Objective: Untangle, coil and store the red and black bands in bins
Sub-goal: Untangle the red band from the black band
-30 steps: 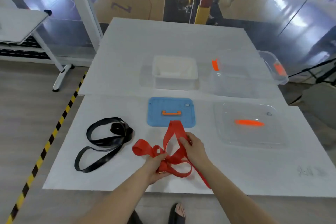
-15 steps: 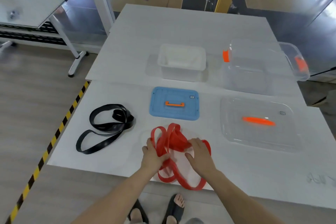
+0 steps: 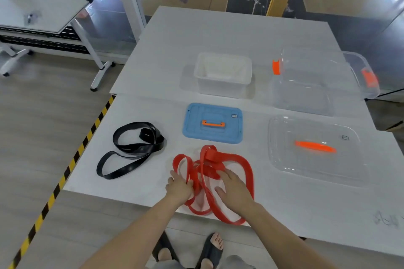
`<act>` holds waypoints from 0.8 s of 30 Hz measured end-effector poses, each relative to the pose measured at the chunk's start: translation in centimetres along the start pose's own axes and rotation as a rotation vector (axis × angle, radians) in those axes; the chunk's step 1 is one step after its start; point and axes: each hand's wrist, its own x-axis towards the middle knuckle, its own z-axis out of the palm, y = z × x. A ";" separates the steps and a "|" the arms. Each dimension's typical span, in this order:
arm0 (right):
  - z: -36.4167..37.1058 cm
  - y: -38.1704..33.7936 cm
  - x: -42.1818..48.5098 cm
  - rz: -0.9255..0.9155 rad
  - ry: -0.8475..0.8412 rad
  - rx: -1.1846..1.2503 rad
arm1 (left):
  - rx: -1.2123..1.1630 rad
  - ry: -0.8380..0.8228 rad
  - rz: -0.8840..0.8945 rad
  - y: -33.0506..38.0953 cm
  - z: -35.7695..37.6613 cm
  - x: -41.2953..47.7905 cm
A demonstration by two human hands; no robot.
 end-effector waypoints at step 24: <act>2.3 -15.9 7.8 -0.198 0.123 -0.192 | -0.001 0.093 0.281 -9.7 -12.6 3.9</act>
